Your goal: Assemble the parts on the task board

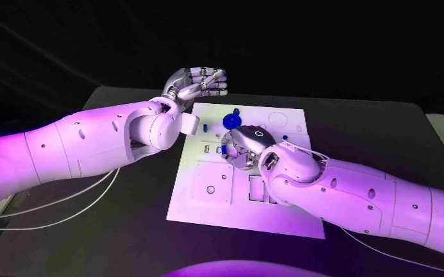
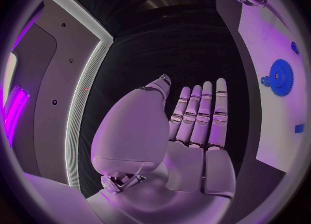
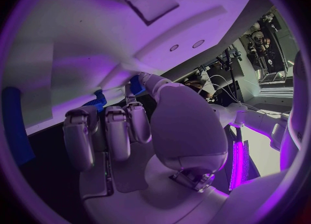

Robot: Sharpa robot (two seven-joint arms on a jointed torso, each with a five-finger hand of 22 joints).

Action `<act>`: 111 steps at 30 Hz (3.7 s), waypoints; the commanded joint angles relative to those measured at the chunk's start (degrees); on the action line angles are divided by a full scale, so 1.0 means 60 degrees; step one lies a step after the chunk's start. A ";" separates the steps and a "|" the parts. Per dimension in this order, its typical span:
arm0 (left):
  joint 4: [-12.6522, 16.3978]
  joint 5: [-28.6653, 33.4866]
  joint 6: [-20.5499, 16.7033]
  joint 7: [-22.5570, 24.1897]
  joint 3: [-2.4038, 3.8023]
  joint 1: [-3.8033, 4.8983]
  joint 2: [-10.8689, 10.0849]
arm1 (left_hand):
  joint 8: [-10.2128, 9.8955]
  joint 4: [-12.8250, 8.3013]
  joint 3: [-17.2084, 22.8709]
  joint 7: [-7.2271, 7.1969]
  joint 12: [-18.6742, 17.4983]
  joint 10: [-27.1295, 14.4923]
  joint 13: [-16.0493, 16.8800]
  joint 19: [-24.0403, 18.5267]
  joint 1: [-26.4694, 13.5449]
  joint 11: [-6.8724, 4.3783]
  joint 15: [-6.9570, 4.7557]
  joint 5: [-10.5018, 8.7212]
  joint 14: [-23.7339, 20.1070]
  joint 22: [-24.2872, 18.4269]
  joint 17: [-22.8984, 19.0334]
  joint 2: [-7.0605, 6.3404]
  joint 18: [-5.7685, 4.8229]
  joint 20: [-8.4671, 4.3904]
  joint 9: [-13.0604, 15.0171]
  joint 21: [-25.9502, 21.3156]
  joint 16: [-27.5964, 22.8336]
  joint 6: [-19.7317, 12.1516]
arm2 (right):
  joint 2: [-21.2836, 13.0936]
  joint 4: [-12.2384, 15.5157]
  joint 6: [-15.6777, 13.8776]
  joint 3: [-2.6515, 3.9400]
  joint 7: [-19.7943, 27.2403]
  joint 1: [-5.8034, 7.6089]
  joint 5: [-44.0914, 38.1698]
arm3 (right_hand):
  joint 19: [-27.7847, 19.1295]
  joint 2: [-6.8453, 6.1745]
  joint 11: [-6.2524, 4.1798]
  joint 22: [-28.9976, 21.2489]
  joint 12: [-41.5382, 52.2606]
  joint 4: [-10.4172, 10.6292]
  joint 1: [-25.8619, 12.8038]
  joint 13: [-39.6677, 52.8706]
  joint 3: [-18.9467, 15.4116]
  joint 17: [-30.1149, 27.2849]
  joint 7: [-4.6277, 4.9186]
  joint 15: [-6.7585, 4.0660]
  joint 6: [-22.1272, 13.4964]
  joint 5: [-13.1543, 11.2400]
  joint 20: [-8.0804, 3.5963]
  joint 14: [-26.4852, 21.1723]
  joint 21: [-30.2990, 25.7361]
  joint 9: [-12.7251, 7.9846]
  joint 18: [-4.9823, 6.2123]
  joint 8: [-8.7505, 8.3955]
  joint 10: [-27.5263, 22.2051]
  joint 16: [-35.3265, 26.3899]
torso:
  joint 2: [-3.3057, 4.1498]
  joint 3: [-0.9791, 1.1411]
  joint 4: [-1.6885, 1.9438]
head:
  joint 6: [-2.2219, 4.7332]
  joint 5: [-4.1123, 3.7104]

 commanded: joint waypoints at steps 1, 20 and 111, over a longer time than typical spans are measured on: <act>0.0021 0.0016 0.0176 0.0038 0.0008 0.0008 0.0007 | -0.0031 -0.0014 0.0054 0.0291 0.0003 0.0047 0.0002 -0.0005 -0.0028 0.0021 -0.0008 0.0020 0.0058 0.0000 0.0016 0.0000 0.0140 0.0019 0.0000 -0.0052 -0.0057 0.0087 | -0.0007 0.0005 -0.0051 -0.0013 -0.0109 -0.0022 -0.0154 | 0.0981 -0.0111 0.0038 0.2513 -0.0042 0.0028 -0.0068 0.1110 -0.0063 0.2511 0.0056 0.0064 -0.0139 -0.0054 0.0082 0.0996 0.0043 -0.0041 -0.0066 -0.0085 -0.0047 0.0053 | -0.0001 0.0001 -0.0008 | 0.0012 -0.0007; -0.0090 -0.0183 0.0309 -0.0169 0.0006 0.0007 -0.0049 | -0.0022 -0.0007 0.0091 0.0185 0.0010 0.0162 0.0003 0.0281 -0.0060 -0.0062 -0.0101 0.0021 0.0322 0.0056 0.0109 -0.0029 0.0155 -0.0071 0.0009 0.0077 0.0010 0.0179 | -0.0873 0.1169 -0.1372 0.0109 0.0373 -0.0016 -0.0079 | 0.0981 -0.0155 0.0436 0.2513 -0.0602 0.1402 0.0845 0.0468 -0.2769 0.2511 0.0463 0.0435 -0.1348 -0.0684 0.0466 0.0996 0.0043 -0.0704 -0.0066 -0.0941 -0.0787 0.0053 | -0.0017 -0.0013 -0.0012 | 0.0035 0.0005; -0.1218 -0.9796 0.6707 -0.9805 -0.0479 0.0970 0.1628 | 0.3835 0.0184 -0.0947 -0.1245 0.9441 0.2618 0.8595 0.4953 -0.3238 -0.1801 -0.2112 0.0020 0.6032 0.9506 1.1968 0.0700 -0.0730 -0.2253 0.4583 1.0300 1.2123 -0.0101 | -0.4190 0.2025 -0.1154 0.0340 0.1637 0.1381 0.5072 | 0.0981 0.0031 0.0037 0.2513 -0.0343 0.1355 0.0854 0.0578 -0.2082 0.2369 0.0031 0.0073 -0.0086 0.0202 0.0126 0.0956 0.0043 -0.0369 -0.0066 0.0156 -0.0525 -0.0012 | -0.0573 0.0049 -0.0227 | -0.0460 0.0003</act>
